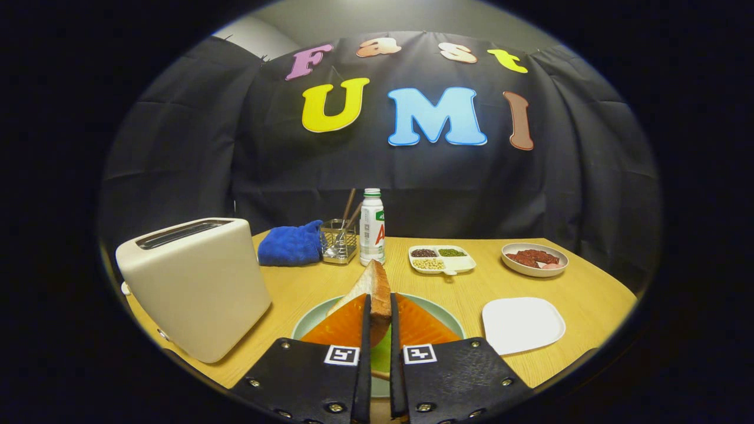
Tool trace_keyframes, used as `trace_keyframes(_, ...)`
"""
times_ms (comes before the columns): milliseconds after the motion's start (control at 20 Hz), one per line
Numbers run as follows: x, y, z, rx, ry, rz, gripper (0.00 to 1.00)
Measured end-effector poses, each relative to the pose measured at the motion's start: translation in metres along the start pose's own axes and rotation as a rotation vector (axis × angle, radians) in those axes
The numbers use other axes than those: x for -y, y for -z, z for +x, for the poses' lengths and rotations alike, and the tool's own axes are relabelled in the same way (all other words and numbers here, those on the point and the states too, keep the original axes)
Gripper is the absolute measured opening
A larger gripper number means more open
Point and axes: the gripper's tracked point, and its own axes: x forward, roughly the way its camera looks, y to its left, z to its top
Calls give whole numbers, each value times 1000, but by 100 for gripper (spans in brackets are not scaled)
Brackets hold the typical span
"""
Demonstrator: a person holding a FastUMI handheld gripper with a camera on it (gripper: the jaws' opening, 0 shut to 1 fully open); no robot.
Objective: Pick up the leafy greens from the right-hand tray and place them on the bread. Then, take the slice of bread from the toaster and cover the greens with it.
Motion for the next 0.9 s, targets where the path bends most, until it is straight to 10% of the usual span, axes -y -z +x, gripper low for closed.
trace_keyframes(900, 32, 19, 9, -75, 42, 3, 30)
